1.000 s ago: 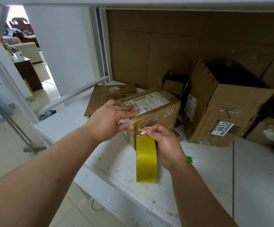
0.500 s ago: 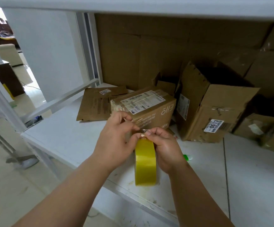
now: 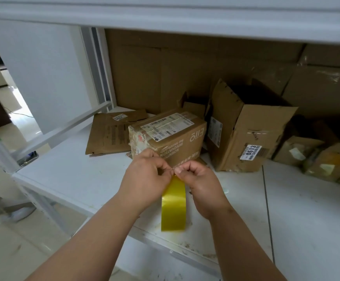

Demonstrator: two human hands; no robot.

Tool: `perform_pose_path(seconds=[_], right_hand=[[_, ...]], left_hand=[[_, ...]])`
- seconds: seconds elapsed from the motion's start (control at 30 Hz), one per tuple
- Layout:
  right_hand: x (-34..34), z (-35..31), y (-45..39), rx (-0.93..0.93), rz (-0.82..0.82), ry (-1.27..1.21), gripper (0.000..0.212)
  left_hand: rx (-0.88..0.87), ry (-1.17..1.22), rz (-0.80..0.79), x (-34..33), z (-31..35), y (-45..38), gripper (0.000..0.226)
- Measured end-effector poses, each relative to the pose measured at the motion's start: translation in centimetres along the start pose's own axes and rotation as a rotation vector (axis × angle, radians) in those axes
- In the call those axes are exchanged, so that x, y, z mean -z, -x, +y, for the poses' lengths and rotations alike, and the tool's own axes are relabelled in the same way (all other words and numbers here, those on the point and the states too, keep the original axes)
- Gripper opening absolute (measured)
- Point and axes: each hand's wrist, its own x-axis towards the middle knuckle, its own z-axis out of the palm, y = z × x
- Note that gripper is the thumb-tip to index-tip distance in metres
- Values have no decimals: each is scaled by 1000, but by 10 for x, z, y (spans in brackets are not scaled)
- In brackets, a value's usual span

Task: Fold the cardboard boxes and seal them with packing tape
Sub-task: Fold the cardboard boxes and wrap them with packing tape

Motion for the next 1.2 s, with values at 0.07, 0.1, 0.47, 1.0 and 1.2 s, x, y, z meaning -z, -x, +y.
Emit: perform_pose_path(seconds=[0.07,0.1,0.47,1.0,1.2], right_hand=[[-1,-2,0,2,70,131,27],[-1,-3,1,8,113,184,23],[6,-13,27,-156,141,390,87],[89,-27,80,37,362,1194,48],[120,-11,84,-221,301,1457,41]], left_hand=[[-55,-36,-7,0,4,2,8],[-85,-62,-11,-1,5,3,9],[62,-36,135,-5,2,11,15],[148,347,-5,-56,53,20,30],[144,258,210,-61,56,19,29]])
